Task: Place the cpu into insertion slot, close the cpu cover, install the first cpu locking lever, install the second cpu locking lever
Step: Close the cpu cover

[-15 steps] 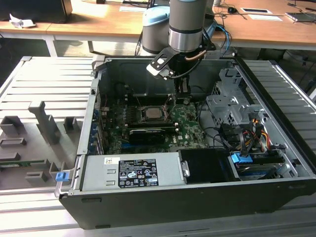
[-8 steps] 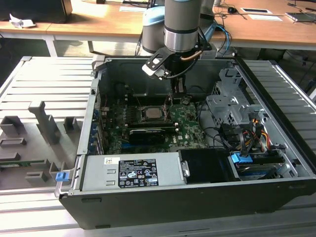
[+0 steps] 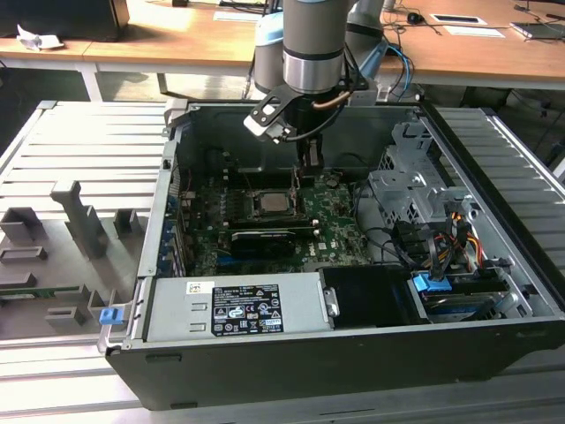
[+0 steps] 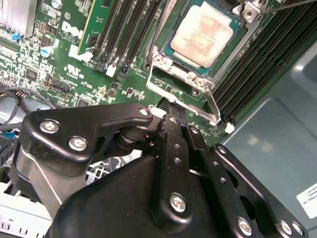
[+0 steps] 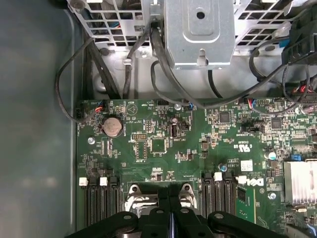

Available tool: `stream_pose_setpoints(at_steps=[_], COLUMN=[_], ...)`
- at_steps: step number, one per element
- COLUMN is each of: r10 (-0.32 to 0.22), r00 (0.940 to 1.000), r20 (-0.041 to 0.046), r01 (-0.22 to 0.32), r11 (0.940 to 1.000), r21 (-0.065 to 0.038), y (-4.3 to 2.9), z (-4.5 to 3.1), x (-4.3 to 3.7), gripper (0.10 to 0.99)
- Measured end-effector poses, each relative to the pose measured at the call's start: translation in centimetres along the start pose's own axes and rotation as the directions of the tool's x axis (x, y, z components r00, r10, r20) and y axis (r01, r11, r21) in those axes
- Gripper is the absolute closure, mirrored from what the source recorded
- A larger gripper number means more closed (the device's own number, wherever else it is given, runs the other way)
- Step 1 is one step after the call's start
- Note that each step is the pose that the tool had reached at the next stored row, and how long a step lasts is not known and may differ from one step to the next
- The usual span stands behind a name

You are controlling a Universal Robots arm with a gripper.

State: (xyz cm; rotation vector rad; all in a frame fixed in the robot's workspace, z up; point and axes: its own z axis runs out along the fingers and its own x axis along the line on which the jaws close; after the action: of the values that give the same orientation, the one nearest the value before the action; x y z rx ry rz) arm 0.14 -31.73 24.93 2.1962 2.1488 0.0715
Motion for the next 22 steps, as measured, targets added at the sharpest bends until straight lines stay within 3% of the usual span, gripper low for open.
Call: stream_pose_setpoints(at_steps=[5,10,14,16,22], r10=[0.000,-0.001,-0.015,-0.077,-0.079], r00=[1.0000,1.0000,0.9999,0.9970,0.9968], r20=[0.0000,-0.0002,-0.0013,-0.0079,-0.0110], r01=[0.000,0.001,0.015,0.078,0.079], r11=[1.0000,1.0000,0.9999,0.9970,0.9968], r21=[0.000,0.000,0.007,0.009,0.008], y=[-0.89,-1.80,-2.71,-2.82,-4.30], z=[0.30,1.46,1.64,1.90,1.93], x=[-0.01,-0.01,-0.03,-0.03,-0.06], gripper=[0.980,0.980,0.980,0.980,0.980])
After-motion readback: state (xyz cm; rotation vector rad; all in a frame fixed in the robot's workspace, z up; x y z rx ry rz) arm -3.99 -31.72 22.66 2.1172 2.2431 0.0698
